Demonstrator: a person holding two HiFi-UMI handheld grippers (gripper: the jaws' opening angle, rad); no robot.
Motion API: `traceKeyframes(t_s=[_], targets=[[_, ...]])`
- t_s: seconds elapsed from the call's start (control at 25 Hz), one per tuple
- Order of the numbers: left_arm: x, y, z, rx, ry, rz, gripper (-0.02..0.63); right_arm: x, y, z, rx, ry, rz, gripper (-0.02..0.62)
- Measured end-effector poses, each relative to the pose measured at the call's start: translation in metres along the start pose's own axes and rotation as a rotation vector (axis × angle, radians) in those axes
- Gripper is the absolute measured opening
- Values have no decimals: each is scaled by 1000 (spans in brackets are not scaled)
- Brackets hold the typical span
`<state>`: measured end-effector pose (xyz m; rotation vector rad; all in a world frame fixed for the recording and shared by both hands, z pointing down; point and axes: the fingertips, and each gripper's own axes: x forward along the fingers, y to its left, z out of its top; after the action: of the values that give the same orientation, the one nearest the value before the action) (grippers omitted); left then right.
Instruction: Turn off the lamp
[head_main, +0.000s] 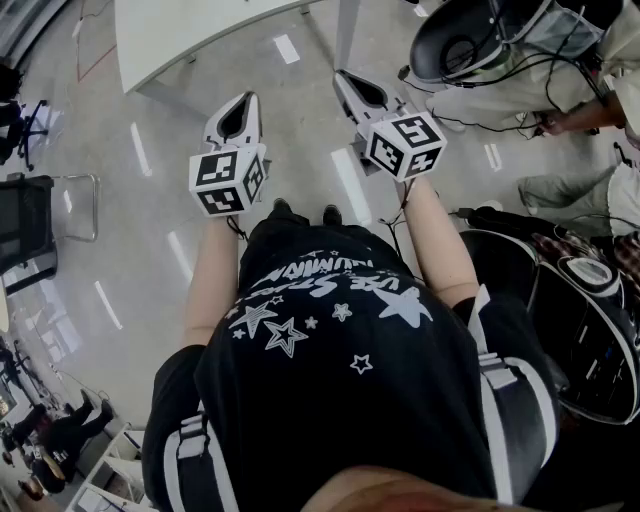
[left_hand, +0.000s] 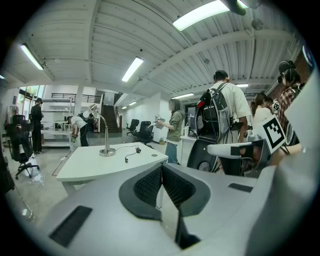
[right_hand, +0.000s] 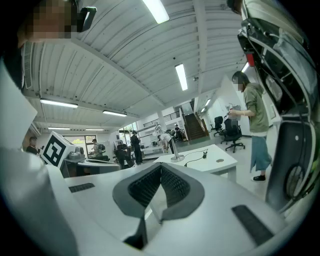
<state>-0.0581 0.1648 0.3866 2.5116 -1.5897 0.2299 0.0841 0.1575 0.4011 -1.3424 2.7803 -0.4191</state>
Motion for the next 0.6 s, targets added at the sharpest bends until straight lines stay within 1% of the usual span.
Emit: traceKeyframes(t_s=[0.2, 0.36, 0.48, 0.6], targets=[[-2, -4, -8, 1, -11, 37, 12, -11, -7, -18, 19, 9, 24, 6], [-7, 5, -16, -7, -18, 54, 12, -6, -8, -32, 33, 20, 17, 6], [-10, 18, -20, -20, -24, 52, 12, 3, -2, -34, 31, 23, 7, 6], [-13, 30, -12, -37, -58, 27, 12, 11, 5, -28, 29, 16, -11, 6]])
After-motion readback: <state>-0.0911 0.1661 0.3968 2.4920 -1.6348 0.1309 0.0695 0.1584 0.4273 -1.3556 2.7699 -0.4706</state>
